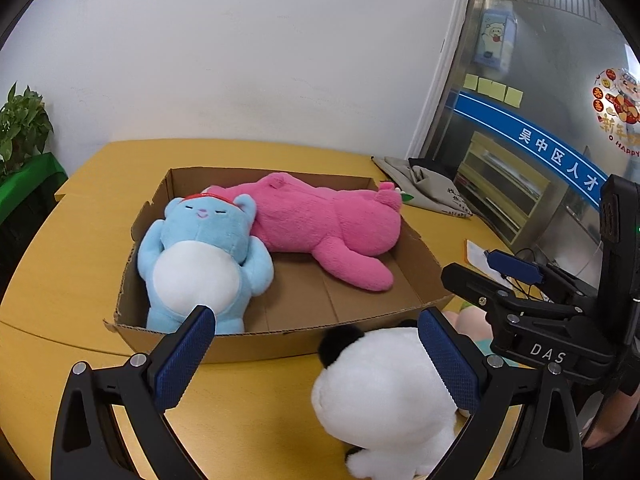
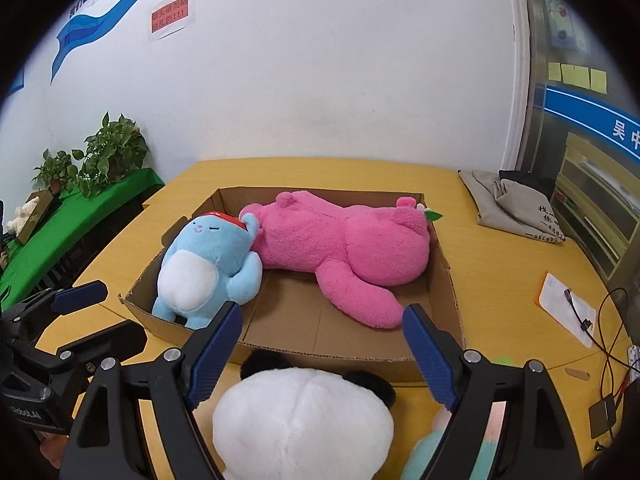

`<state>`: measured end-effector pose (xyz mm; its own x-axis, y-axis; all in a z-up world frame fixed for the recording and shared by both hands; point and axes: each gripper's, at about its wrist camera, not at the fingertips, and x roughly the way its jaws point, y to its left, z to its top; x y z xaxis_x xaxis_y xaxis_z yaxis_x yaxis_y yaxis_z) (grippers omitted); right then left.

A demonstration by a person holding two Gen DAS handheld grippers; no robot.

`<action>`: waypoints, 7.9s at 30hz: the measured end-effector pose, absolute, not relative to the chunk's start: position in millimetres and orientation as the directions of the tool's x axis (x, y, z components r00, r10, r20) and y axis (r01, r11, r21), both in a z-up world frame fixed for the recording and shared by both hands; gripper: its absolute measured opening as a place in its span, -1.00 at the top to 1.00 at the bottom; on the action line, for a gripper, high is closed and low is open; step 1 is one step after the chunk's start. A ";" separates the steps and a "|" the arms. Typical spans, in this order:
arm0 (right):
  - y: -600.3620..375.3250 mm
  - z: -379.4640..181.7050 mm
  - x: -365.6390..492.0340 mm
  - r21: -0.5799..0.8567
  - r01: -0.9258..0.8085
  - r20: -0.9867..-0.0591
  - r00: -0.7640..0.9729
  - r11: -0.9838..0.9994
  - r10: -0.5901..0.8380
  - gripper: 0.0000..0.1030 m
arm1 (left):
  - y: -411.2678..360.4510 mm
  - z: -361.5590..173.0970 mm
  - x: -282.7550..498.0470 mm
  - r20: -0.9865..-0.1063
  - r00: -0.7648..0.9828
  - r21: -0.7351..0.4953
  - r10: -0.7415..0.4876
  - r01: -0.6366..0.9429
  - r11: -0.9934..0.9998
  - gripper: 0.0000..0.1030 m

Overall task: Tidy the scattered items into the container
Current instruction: 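Open both tools and move them to the white panda on the table, then close both tools on the sides of the white panda, then carry the white panda into the box beside the blue bear and open both tools, then move both tools to the pink-and-teal plush with green hair, then close the right tool on the plush's body while the left tool grips its green head, then lift the green-haired plush with both tools and lower it into the box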

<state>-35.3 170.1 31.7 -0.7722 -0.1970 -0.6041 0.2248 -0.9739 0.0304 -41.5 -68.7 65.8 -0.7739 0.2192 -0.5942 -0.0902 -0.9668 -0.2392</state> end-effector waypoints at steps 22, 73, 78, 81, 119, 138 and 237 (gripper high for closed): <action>207.8 -26.1 -26.3 0.115 0.301 -0.700 -0.651 -0.947 -0.292 -0.60 | -53.9 0.2 -56.6 -0.688 -0.600 -0.412 0.408 -0.139 -0.901 -0.99; 192.0 62.1 -85.5 0.237 0.576 -0.394 -0.679 -0.782 -0.619 -0.18 | -70.7 146.9 -152.0 -0.451 -0.729 -0.336 0.515 -0.396 -0.855 -0.39; 190.0 55.1 -126.4 0.236 0.552 -0.387 -0.701 -0.800 -0.598 -0.18 | -77.5 124.1 -197.7 -0.485 -0.708 -0.372 0.514 -0.365 -0.854 -0.40; 186.0 15.6 -153.6 0.282 0.513 -0.495 -0.646 -0.811 -0.581 -0.18 | -80.5 67.1 -225.5 -0.592 -0.640 -0.408 0.490 -0.286 -0.867 -0.40; 193.6 4.1 -18.2 0.057 0.290 -0.623 -0.737 -0.955 -0.261 -0.61 | -39.8 79.2 -35.2 -0.585 -0.795 -0.157 0.160 -0.082 -0.984 -0.99; 205.8 6.0 3.9 0.057 0.272 -0.620 -0.745 -0.961 -0.247 -0.60 | -20.5 78.8 -21.1 -0.592 -0.779 -0.178 0.205 -0.122 -0.976 -0.99; 326.3 -74.7 -124.8 0.415 0.503 -0.450 -0.611 -0.758 -0.652 -0.31 | 98.0 57.3 -326.5 -0.708 -0.546 -0.250 0.448 -0.399 -0.882 -0.01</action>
<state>-124.8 326.3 -74.7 -0.6106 -0.6516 -0.4501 0.5028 -0.7581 0.4154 -326.5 98.0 57.3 -0.5461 0.4483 -0.7077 -0.3994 -0.8819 -0.2505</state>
